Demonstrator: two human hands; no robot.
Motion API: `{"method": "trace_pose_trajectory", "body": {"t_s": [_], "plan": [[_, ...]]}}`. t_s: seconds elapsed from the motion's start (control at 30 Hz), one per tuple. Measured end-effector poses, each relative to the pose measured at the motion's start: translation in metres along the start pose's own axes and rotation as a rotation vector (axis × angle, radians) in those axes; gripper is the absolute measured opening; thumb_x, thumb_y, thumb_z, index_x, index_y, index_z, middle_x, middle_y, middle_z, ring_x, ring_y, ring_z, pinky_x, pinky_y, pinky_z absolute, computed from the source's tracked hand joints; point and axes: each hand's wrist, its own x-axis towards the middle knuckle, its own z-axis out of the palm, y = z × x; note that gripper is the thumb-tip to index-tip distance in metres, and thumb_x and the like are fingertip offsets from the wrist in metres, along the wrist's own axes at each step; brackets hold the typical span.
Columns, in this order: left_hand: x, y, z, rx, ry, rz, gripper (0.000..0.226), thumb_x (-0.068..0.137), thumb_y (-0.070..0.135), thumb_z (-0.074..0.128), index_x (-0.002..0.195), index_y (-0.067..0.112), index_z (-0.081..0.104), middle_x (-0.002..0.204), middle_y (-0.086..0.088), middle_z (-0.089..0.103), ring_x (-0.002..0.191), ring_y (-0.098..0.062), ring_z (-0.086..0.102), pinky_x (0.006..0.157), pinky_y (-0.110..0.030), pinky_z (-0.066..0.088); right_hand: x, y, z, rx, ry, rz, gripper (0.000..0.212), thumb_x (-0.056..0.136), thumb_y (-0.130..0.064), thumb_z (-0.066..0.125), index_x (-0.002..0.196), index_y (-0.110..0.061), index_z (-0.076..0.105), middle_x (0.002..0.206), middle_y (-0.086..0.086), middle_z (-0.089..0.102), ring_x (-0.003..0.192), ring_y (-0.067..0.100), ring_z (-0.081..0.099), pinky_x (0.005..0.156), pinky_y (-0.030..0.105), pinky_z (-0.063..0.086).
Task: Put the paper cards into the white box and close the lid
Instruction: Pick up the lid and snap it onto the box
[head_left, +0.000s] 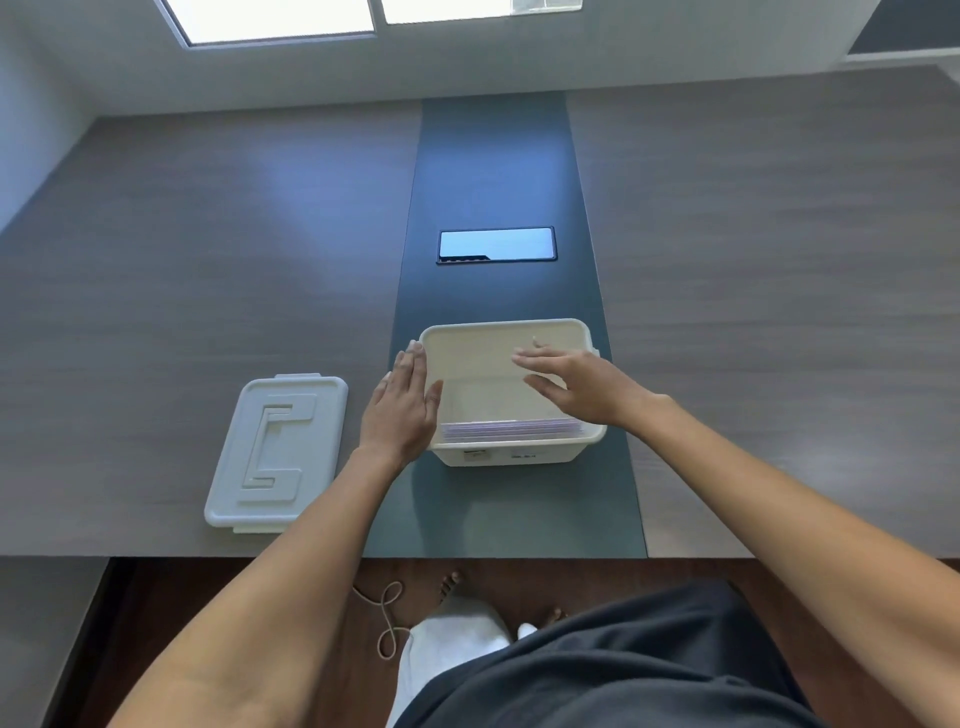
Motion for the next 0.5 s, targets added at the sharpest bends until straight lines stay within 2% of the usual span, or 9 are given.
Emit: {"method": "trace_pose_trajectory", "body": {"t_s": [0.1,0.17,0.37,0.5], "plan": [[0.001,0.0,-0.007,0.104,-0.041,0.018,0.07,0.102,0.052,0.016,0.158,0.013,-0.002,0.167,0.0,-0.003,0.153,-0.014,-0.005,0.124,-0.034,0.003,0.007,0.009,0.007,-0.241,0.026,-0.035,0.052,0.103,-0.04,0.04,0.153,-0.025,0.033,0.163,-0.003,0.021,0.153,0.018,0.011,0.122,0.041,0.014],[0.001,-0.001,-0.011,0.165,-0.052,0.027,0.074,0.1,0.057,0.015,0.157,0.015,-0.005,0.166,0.0,-0.008,0.153,-0.014,-0.01,0.124,-0.035,-0.001,0.012,0.013,0.009,-0.328,0.018,-0.024,0.057,0.103,-0.046,0.033,0.156,-0.026,0.023,0.166,-0.001,0.008,0.154,0.021,0.002,0.123,0.044,0.008],[-0.01,-0.013,-0.023,0.213,-0.027,-0.007,0.078,0.093,0.067,0.006,0.157,0.025,-0.008,0.166,0.002,-0.011,0.152,-0.015,-0.013,0.124,-0.039,0.001,0.038,0.011,0.011,-0.42,-0.007,0.039,0.064,0.102,-0.053,0.026,0.158,-0.03,0.004,0.166,0.001,-0.008,0.152,0.023,-0.012,0.124,0.047,-0.003],[-0.025,-0.036,-0.035,0.213,0.031,-0.081,0.077,0.092,0.068,0.004,0.157,0.028,-0.009,0.166,0.001,-0.009,0.153,-0.017,-0.01,0.124,-0.043,0.0,0.062,0.0,0.014,-0.419,-0.061,0.054,0.066,0.102,-0.055,0.024,0.157,-0.031,-0.002,0.165,0.0,-0.011,0.151,0.022,-0.016,0.122,0.044,-0.008]]}}
